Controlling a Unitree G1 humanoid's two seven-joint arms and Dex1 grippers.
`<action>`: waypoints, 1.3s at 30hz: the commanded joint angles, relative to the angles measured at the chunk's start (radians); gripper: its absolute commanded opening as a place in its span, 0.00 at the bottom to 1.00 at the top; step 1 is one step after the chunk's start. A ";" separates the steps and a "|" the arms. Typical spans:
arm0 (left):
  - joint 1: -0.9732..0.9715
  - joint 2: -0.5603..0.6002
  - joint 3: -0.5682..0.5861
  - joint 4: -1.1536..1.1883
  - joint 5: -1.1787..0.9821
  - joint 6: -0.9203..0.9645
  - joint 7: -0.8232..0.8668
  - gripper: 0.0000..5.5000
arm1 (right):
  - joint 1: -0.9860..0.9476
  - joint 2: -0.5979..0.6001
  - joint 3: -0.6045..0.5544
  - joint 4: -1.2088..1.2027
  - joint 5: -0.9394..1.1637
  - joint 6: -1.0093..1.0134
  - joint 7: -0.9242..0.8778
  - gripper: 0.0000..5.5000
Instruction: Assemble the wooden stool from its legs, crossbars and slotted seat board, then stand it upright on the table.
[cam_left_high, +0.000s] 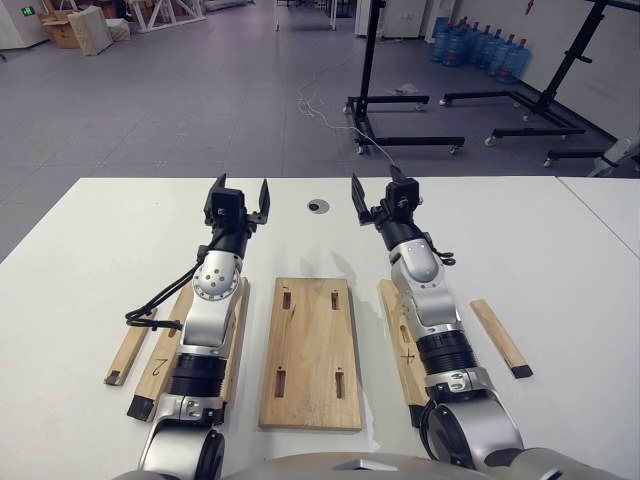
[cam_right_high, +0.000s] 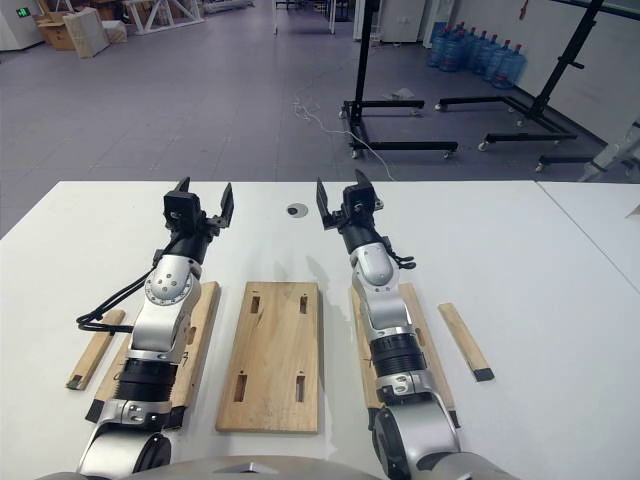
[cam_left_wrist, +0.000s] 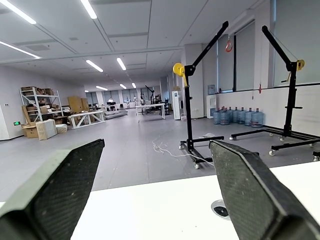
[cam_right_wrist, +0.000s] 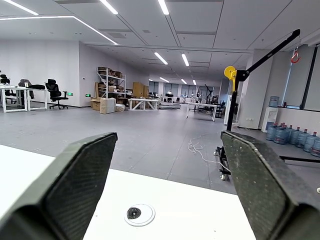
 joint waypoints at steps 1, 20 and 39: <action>0.000 0.002 -0.008 0.003 0.005 -0.002 -0.007 0.71 | -0.005 -0.003 -0.009 -0.002 0.003 0.009 -0.006 0.70; 0.145 -0.046 -0.032 -0.168 0.028 0.049 0.040 0.71 | 0.525 -0.500 -0.393 -0.040 0.315 0.385 0.433 0.70; 0.154 -0.047 -0.039 -0.161 0.039 0.046 0.040 0.71 | 0.606 -0.489 -0.377 -0.040 0.293 0.433 0.379 0.70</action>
